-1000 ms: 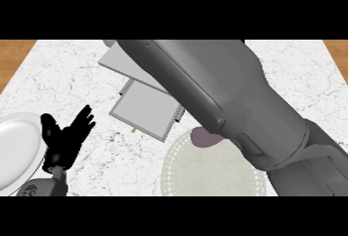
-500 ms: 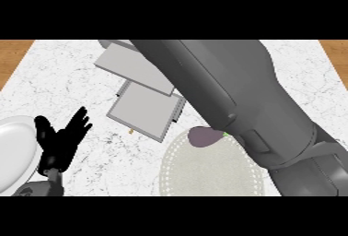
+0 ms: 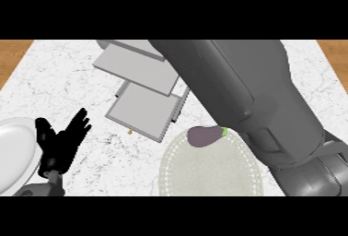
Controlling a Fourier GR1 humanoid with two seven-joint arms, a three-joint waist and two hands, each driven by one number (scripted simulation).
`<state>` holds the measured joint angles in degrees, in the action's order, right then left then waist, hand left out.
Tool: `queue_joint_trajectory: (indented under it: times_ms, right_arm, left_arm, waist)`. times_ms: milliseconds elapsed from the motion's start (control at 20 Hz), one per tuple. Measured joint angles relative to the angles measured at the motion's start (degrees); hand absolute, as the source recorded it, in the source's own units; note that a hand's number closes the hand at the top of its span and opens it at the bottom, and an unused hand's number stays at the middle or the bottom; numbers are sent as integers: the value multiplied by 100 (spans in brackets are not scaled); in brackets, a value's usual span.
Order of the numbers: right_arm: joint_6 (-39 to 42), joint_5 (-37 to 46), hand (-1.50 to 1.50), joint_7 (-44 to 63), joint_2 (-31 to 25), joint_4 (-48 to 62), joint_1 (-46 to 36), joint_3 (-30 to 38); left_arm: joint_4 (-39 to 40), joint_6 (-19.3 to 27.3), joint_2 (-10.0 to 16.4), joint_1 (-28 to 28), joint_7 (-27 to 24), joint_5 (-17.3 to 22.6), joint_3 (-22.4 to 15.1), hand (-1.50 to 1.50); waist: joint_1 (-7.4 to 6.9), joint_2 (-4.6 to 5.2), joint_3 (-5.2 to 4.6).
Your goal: Pick the croissant from the placemat and place it in the tiered shelf
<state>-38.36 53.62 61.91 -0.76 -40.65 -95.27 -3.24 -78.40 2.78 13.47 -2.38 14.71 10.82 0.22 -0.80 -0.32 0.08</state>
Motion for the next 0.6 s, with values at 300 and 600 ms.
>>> queue_joint_trajectory:
  times_ms: [300,600]
  right_arm:
    - [-295,891,-150,273,-243,-146,87,314]
    - [-390,1600,-150,555,-395,-848,456,756]
  left_arm:
    - [-9,35,35,106,72,35,102,0]
    - [-36,81,65,247,141,72,204,0]
  waist:
    - [191,-69,6]
    - [399,-147,19]
